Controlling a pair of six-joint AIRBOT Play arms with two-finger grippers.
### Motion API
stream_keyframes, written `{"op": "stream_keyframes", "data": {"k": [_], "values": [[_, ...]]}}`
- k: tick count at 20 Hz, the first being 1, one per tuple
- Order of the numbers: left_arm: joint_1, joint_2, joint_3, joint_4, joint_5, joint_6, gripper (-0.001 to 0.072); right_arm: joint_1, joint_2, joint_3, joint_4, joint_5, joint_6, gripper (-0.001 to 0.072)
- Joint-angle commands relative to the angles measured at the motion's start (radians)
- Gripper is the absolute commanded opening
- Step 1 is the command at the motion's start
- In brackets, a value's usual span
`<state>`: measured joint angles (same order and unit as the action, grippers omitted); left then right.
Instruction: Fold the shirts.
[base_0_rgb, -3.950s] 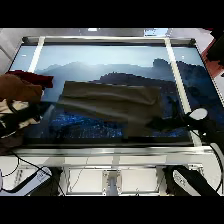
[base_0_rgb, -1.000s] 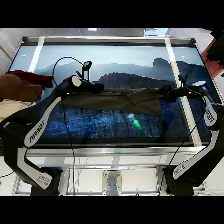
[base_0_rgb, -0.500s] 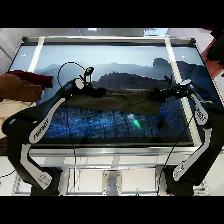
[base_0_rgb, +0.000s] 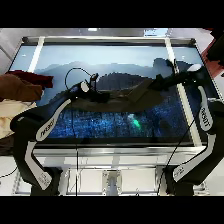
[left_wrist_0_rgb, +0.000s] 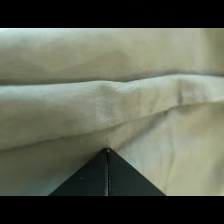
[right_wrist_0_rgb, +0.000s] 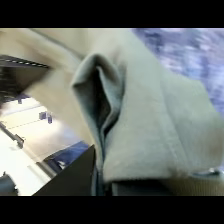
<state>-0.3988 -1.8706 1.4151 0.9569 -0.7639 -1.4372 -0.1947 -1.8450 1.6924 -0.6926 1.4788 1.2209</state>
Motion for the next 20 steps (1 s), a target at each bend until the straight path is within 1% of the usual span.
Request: {"op": "stream_keyframes", "data": {"k": [1,3,6,8,9,11,13,15,18,20], "values": [[-0.064,-0.013,0.003,0.003,-0.001,-0.005,0.0011,0.006,0.067,0.1,0.003,0.105,0.061,0.0031],[-0.093,-0.013,0.047,0.001,-0.051,-0.006,0.0011,0.016,0.087,0.171,0.002,0.138,0.087,0.0031],[-0.117,-0.012,0.131,0.002,-0.108,-0.007,0.0011,0.058,0.1,0.281,0.0,0.138,0.151,0.0031],[-0.12,-0.012,0.171,-0.016,-0.154,-0.007,0.0012,0.117,0.1,0.332,-0.01,0.132,0.175,0.003],[-0.119,-0.012,0.189,-0.029,-0.19,-0.005,0.0012,0.152,0.1,0.339,-0.014,0.128,0.182,0.003],[-0.111,-0.008,0.241,0.001,-0.294,0.018,0.0012,0.235,0.1,0.338,-0.058,0.123,0.202,0.003],[-0.079,0.012,0.316,0.102,-0.438,0.019,0.0012,0.326,0.1,0.338,-0.134,0.112,0.235,0.0031],[-0.024,0.058,0.378,0.278,-0.578,0.014,0.0012,0.424,0.1,0.338,-0.19,0.072,0.261,0.0031],[0.068,0.164,0.404,0.515,-0.71,-0.005,0.0013,0.571,0.099,0.33,-0.275,-0.09,0.325,0.003],[0.133,0.241,0.404,0.627,-0.749,-0.015,0.0013,0.669,0.077,0.326,-0.308,-0.203,0.375,0.0029]]}}
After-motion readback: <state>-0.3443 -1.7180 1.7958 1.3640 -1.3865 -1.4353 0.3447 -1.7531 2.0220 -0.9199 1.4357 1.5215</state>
